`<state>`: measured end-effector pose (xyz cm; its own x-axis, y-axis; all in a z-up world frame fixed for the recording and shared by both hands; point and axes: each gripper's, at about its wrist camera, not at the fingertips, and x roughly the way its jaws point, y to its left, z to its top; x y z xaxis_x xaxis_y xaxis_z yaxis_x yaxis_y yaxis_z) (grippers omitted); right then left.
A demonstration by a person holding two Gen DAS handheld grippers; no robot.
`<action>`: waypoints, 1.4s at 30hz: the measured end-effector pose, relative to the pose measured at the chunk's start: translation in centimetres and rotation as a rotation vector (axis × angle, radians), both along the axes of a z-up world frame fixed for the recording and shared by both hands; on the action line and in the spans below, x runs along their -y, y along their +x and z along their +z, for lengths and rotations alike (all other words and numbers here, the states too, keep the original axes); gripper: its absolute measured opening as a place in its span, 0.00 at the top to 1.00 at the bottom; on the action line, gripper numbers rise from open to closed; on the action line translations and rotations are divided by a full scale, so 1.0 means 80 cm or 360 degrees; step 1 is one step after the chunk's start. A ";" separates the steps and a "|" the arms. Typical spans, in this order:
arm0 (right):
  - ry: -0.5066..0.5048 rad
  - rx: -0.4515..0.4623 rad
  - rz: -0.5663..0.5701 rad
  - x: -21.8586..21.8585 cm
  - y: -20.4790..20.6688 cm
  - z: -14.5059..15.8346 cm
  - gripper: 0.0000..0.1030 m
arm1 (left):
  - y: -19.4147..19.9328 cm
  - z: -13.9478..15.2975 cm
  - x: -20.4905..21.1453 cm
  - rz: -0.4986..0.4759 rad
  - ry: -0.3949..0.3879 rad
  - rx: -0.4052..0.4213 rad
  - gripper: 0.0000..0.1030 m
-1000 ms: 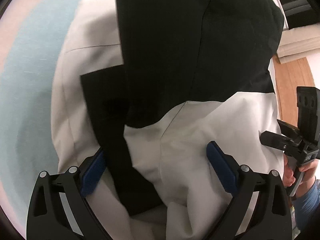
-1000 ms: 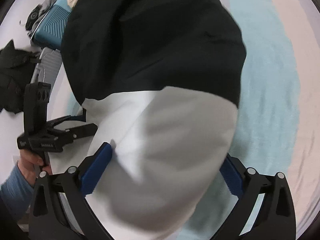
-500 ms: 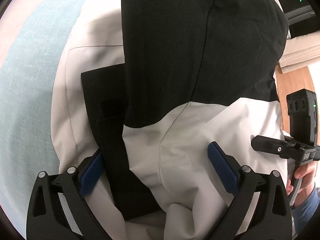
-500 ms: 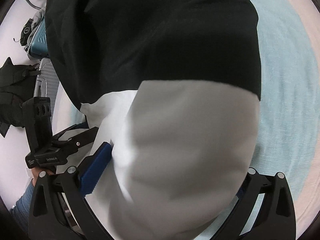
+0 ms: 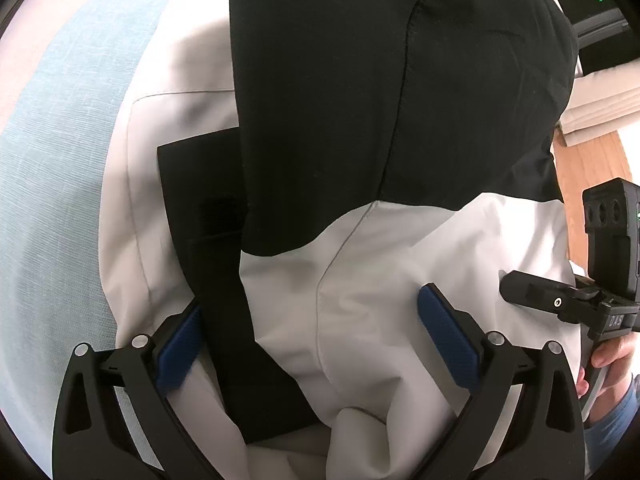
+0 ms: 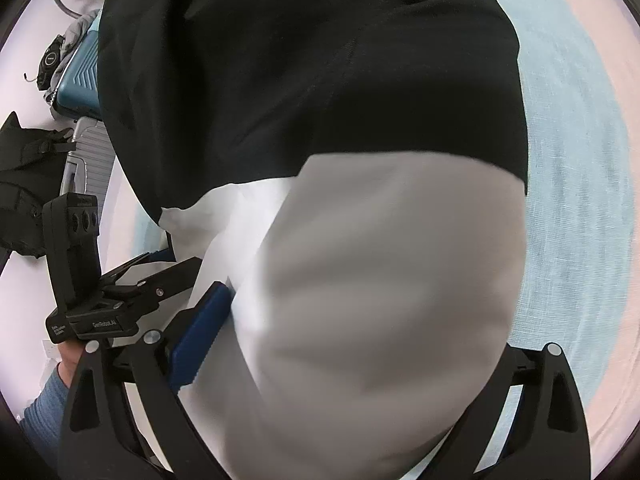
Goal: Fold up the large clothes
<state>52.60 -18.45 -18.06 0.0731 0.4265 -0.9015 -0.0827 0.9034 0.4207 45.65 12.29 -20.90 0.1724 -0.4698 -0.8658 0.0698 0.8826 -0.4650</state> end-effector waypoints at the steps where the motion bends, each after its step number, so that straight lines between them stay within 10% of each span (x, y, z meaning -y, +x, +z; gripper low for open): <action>1: -0.0002 0.0002 0.0000 -0.001 0.000 0.000 0.12 | 0.000 0.000 0.001 0.0000 0.0004 0.0002 0.06; 6: -0.0032 0.0017 0.0005 -0.005 -0.001 0.001 0.15 | -0.008 0.004 0.018 0.0010 0.0043 0.0015 0.09; 14: -0.0048 0.0115 0.0013 -0.013 -0.011 0.014 0.47 | -0.011 0.018 0.037 0.0039 0.0101 0.0052 0.60; 25: 0.0052 0.0213 0.0013 -0.013 -0.029 0.033 0.66 | -0.020 0.051 0.066 -0.0034 0.0235 0.0170 0.84; 31: 0.0056 0.0187 0.0033 -0.008 -0.036 0.026 0.66 | -0.026 0.054 0.074 -0.0027 0.0275 0.0146 0.76; 42: 0.0000 0.0131 0.0086 -0.017 -0.042 0.017 0.58 | -0.029 0.027 0.055 0.0071 0.0293 0.0004 0.15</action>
